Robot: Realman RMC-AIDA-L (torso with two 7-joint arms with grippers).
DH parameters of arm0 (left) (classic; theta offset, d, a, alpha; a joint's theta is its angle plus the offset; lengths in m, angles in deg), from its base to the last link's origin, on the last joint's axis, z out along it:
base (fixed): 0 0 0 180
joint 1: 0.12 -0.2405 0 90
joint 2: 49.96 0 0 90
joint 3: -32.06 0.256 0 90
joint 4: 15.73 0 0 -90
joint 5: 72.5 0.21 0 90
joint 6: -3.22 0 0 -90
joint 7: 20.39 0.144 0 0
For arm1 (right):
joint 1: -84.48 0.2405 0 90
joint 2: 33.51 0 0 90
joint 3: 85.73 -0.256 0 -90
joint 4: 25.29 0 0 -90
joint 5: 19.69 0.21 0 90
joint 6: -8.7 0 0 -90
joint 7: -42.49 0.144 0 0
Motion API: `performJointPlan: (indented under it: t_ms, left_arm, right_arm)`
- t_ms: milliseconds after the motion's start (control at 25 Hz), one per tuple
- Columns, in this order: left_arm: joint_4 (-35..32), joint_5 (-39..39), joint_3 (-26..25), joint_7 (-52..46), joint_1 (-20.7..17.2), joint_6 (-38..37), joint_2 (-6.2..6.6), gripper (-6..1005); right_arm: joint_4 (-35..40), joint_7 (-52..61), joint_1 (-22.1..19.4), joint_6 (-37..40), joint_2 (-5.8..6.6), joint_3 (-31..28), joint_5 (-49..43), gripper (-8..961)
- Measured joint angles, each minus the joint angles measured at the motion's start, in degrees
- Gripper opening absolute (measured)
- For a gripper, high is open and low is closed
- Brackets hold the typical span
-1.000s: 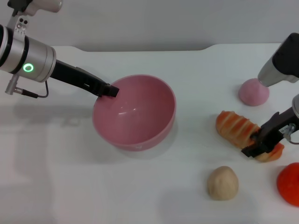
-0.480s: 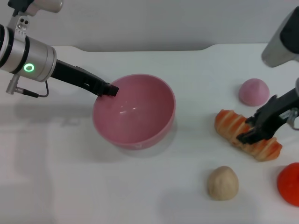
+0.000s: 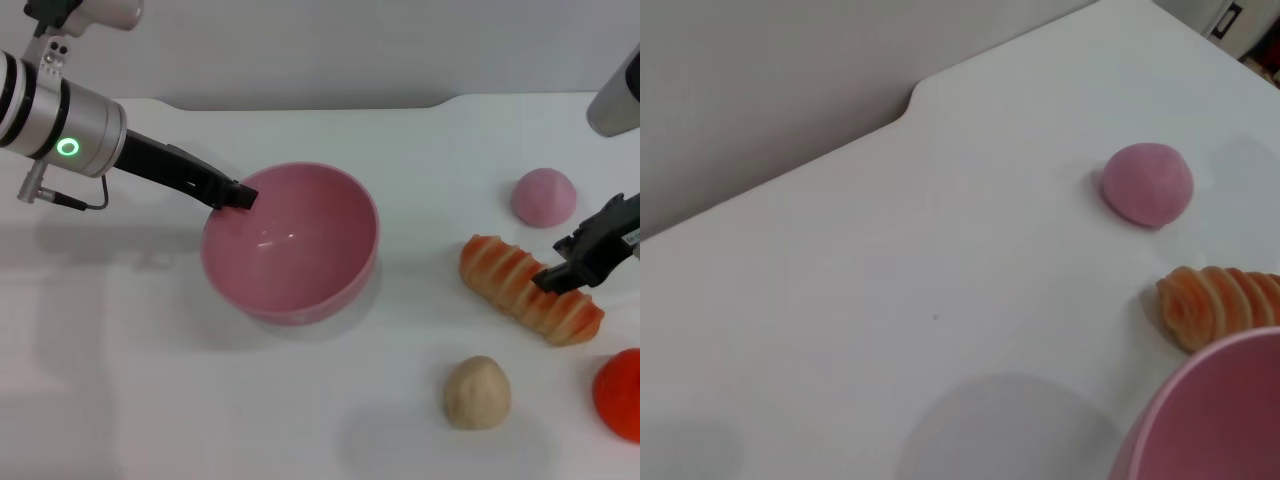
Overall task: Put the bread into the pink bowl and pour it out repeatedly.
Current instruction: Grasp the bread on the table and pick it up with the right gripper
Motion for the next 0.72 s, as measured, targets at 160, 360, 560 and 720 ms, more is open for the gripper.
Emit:
performJointPlan:
  t_ms: [160,360,560,720]
  left_arm:
    - [0.0,0.0,0.4,0.0,0.1,0.1,-0.02,46]
    - [0.0,0.0,1.3,0.0,-0.2,0.1,-0.03,47]
    - [0.0,0.0,2.0,0.1,-0.6,0.1,-0.03,47]
    - [0.0,0.0,2.0,0.6,-1.0,0.1,-0.1,47]
  right_arm:
    - [-0.3,-0.7,-0.6,-0.8,-0.02,0.7,-0.3,584]
    - [0.1,-0.5,-0.7,-0.6,0.04,1.1,-1.4,602]
    - [0.8,1.9,-0.2,-0.7,0.03,0.9,-5.0,679]
    - [0.0,3.3,-0.5,-2.4,-0.14,2.8,-5.9,679]
